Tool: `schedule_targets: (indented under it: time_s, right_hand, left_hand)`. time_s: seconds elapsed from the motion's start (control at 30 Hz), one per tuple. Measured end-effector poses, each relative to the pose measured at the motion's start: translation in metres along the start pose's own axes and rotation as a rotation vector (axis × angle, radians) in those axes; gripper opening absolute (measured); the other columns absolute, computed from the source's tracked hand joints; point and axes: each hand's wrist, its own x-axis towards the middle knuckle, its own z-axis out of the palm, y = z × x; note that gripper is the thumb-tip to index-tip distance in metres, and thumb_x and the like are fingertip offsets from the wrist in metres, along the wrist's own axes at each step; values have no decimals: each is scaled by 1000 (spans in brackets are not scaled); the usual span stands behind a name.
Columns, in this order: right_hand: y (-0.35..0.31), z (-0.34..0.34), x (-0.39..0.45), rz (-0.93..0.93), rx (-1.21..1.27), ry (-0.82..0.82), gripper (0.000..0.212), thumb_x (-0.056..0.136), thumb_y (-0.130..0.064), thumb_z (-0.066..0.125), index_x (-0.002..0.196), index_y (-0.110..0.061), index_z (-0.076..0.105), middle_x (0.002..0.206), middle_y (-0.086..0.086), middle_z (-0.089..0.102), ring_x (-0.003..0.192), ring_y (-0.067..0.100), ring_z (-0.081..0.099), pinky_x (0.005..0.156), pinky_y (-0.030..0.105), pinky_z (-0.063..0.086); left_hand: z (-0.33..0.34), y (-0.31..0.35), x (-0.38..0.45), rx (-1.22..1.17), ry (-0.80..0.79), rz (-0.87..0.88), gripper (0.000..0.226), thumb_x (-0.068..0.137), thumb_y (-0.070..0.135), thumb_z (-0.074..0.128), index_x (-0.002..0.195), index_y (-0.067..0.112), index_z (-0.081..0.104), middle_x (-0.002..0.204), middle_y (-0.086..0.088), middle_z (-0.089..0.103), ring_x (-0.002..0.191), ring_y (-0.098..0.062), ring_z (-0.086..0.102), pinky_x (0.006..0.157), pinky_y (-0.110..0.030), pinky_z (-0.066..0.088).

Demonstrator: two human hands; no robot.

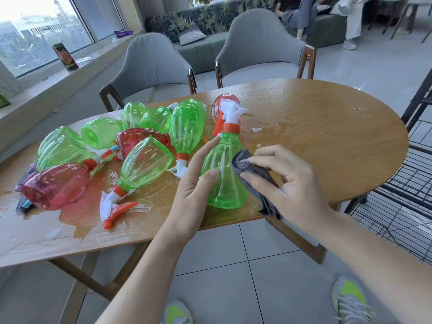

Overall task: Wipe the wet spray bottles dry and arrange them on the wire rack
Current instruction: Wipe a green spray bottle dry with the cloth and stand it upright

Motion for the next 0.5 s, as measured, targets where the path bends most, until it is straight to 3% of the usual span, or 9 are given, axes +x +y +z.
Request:
schedule_targets:
  time_s: [0.1,0.27,0.4,0.47,0.5]
  right_hand:
    - [-3,-1,1,-38,-37,5,22,93,-19,74,109,-4,77,104,8,68,101,13,66,88,25,52]
    - [0,-1,13,20,-36,51,22,95,-17,72,110,-3,76,105,7,68,99,11,64,88,22,48]
    - [-5,6,-1,-51,-50,-17,20,92,-14,76,109,-3,78,103,10,66,96,16,65,85,22,50]
    - [-6,7,-10,-135,-74,-84,19,92,-11,76,109,-3,79,103,13,65,91,19,64,83,21,50]
    - [-6,8,-14,-179,-86,-121,18,94,-11,75,110,-3,79,103,14,64,91,20,63,82,22,49]
  left_hand:
    - [0,1,0,-30,-11,-30,47,103,34,53,149,47,53,149,31,55,148,4,41,114,-19,41]
    - [-2,0,1,-67,-36,-58,49,102,42,59,151,49,53,157,28,51,153,3,36,121,-35,34]
    - [-4,-6,3,-145,-7,-109,58,98,59,64,153,48,51,164,3,48,158,-25,36,127,-63,26]
    - [-6,-9,4,-147,-4,-117,61,97,63,65,153,47,50,164,-2,48,157,-32,37,127,-66,24]
    - [-6,-10,4,-120,4,-119,58,99,61,63,153,47,50,163,4,49,158,-26,37,128,-62,25]
